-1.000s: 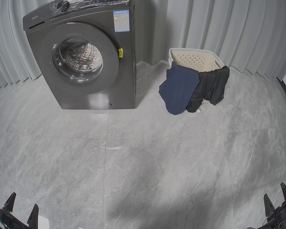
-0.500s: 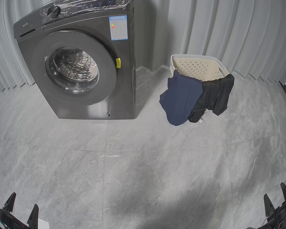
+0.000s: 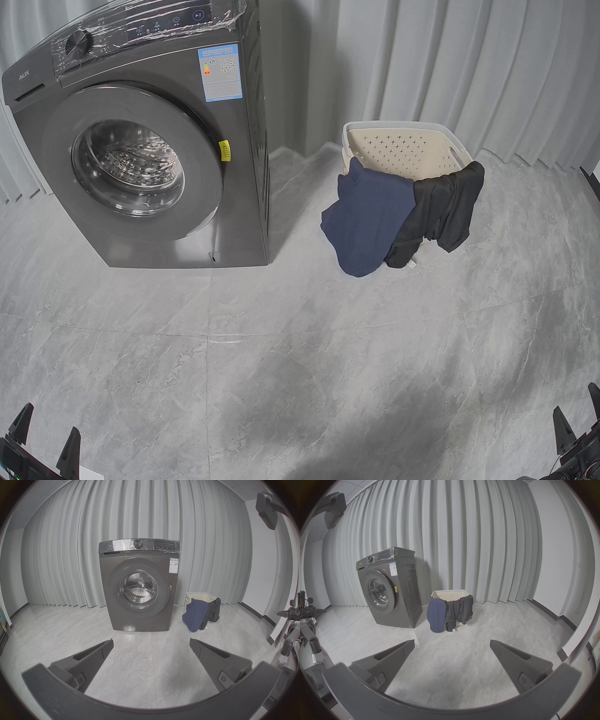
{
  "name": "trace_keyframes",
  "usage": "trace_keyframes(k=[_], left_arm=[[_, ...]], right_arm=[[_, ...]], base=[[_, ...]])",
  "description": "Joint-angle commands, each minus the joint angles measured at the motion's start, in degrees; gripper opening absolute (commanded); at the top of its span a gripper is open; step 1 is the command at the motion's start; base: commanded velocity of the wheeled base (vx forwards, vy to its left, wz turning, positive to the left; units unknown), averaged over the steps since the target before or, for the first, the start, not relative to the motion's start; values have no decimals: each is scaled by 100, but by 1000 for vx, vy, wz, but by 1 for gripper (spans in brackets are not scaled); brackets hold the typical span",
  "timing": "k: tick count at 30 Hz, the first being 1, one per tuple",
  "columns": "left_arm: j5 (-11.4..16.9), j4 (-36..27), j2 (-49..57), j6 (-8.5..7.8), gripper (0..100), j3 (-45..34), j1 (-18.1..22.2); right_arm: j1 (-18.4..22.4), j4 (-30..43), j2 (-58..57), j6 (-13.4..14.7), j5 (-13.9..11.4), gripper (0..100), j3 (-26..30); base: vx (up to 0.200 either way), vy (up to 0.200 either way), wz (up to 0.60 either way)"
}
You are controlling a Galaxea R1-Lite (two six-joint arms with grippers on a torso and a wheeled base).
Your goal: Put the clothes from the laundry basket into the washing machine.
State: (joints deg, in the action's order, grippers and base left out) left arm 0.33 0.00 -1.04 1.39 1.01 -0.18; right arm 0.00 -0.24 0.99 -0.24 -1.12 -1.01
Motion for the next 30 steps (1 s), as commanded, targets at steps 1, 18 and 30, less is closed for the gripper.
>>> trace_keyframes(k=[1, 18, 30], left_arm=[[2, 0, 68, 2, 100, -92, 1], [2, 0, 68, 19, 100, -92, 9], [2, 0, 68, 37, 100, -92, 1]], right_arm=[[0, -2, -28, -2, -2, 100, 101], [0, 7, -28, -2, -2, 100, 101], [-9, -2, -28, -2, -11, 100, 101]], base=[[0, -200, 0], [0, -200, 0], [0, -83, 0]])
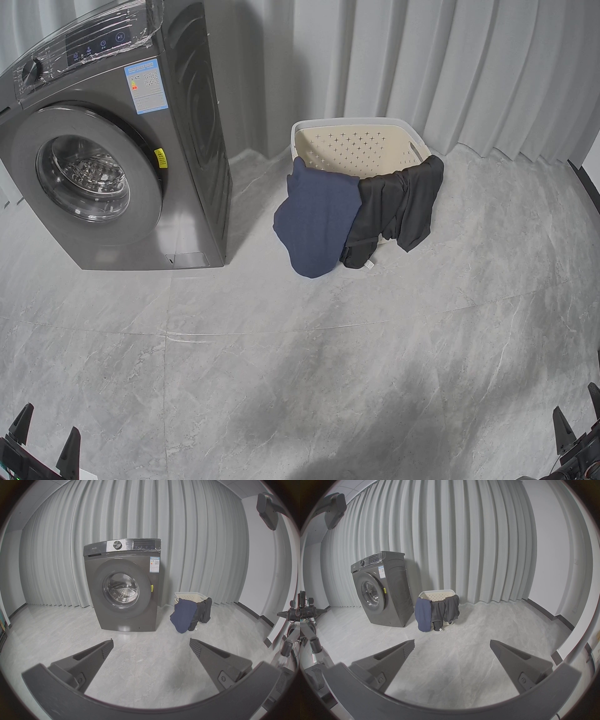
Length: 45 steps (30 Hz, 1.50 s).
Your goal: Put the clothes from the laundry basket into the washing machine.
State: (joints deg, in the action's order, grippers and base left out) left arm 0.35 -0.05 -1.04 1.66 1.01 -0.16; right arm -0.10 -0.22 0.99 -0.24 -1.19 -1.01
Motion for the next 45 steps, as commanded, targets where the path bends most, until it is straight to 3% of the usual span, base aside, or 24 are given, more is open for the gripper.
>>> trace_keyframes(k=[1, 5, 32, 45], left_arm=[[0, -4, 68, 1, 100, -92, -2], [-9, -4, 68, 10, 100, -92, -2], [-27, 5, 68, 1, 100, -92, 7], [-27, -4, 68, 19, 100, -92, 7]], right_arm=[[1, -4, -28, -2, -4, 100, 101], [1, -4, -28, -2, -4, 100, 101], [1, -4, -28, -2, -4, 100, 101], [1, -4, -28, -2, -4, 100, 101]], base=[[0, 0, 0], [0, 0, 0], [0, -200, 0], [15, 0, 0]])
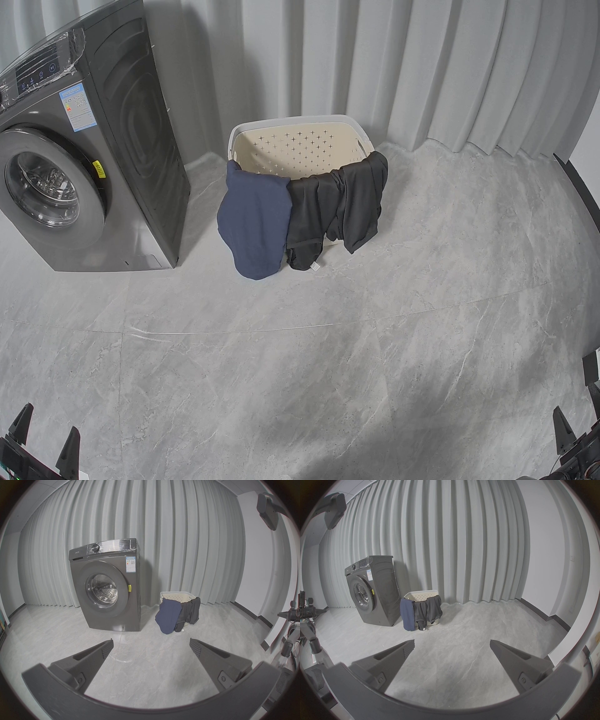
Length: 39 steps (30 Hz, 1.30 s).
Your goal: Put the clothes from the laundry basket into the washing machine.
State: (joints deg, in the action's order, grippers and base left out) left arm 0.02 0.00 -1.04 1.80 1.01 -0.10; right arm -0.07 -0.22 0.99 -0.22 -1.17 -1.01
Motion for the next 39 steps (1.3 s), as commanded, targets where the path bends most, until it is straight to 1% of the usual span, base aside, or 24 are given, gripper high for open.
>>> trace_keyframes(k=[1, 26, 35, 39], left_arm=[[6, 0, 68, 4, 100, -92, 1], [-2, 0, 68, 22, 100, -92, 1], [-20, 0, 68, 22, 100, -92, 1], [-11, 0, 68, 22, 100, -92, 1]], right_arm=[[-1, -4, -28, -4, -6, 100, 101], [-1, -4, -28, -4, -6, 100, 101], [-1, -4, -28, -13, -6, 100, 101], [-1, -4, -28, -13, -6, 100, 101]], base=[[200, 0, 0], [200, 0, 0], [0, 0, 0], [0, -200, 0]])
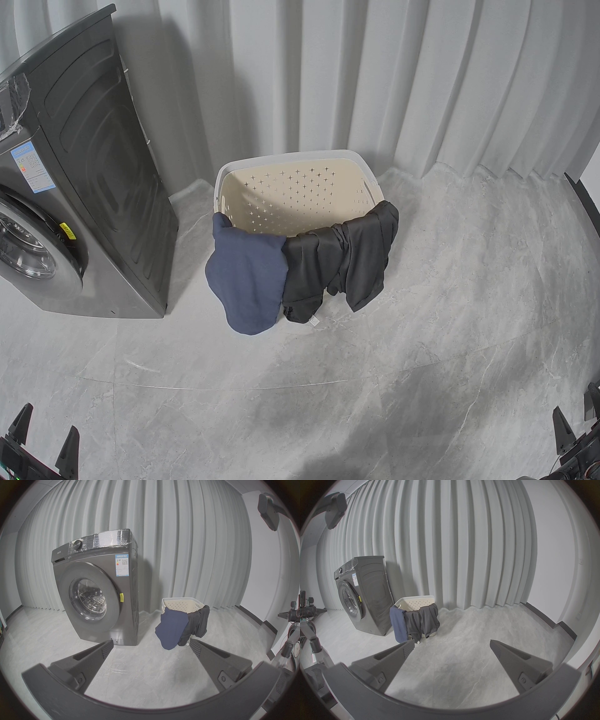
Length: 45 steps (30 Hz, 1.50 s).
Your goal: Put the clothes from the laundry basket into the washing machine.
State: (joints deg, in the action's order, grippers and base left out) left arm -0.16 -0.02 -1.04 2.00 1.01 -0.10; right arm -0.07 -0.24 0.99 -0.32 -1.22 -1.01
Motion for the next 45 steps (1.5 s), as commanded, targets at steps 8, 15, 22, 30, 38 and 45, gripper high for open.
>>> trace_keyframes(k=[8, 15, 22, 30, 38, 45], left_arm=[[-11, -6, 68, 11, 100, -92, 1], [-11, -6, 68, 11, 100, -92, 1], [-11, 2, 68, 11, 100, -92, 1], [-2, -6, 68, 11, 100, -92, 1], [-11, -6, 68, 20, 100, -92, 1], [-2, -6, 68, 11, 100, -92, 1]], right_arm=[[-1, -2, -28, -3, -1, 100, 101], [-1, -2, -28, -3, -1, 100, 101], [-10, -2, -28, 5, -1, 100, 101], [-1, -2, -28, -3, -1, 100, 101], [-1, -2, -28, -3, -1, 100, 101], [-1, -2, -28, -3, -1, 100, 101]], base=[[0, -125, 0], [57, 0, 0], [143, 0, 0], [25, 0, 0], [125, 0, 0], [114, 0, 0]])
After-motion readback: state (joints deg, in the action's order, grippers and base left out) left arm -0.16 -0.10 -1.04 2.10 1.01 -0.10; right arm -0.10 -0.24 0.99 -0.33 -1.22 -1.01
